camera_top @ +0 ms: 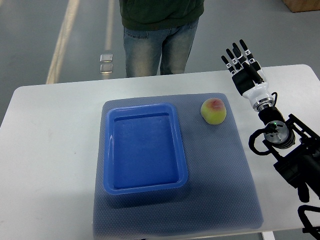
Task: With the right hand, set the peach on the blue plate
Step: 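Move the right hand down onto the yellow-red peach beside the tray, then close the right hand fingers around the peach and lift it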
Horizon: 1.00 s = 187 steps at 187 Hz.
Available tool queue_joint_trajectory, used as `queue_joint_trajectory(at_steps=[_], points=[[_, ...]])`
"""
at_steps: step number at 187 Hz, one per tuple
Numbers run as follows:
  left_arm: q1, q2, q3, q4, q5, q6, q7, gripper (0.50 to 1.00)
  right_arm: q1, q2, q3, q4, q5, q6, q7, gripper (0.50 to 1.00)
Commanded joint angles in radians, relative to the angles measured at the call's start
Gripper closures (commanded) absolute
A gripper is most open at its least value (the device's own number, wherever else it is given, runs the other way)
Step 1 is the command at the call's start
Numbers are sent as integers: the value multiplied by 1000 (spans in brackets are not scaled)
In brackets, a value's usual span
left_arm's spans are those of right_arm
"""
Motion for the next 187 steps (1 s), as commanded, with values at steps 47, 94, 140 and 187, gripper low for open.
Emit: queue_joint_trajectory(at_steps=[47,94,140,187], points=[[-3,0,-1,-11,0,35,-5,500,65,-89,-113,0,-143,14,-11,562],[-3,0,0,-18,2,29,-2,500,362,-273,-671,25,-1098,-54,-37,562],[-5,0,0,-31,0,28,-2,500,377,-257,-814,-9,-1211,-161,-80,566],[-3,0,0,-32,0,28,-2,500,382,-261,-909,-37,-1209,-216,-91,579]])
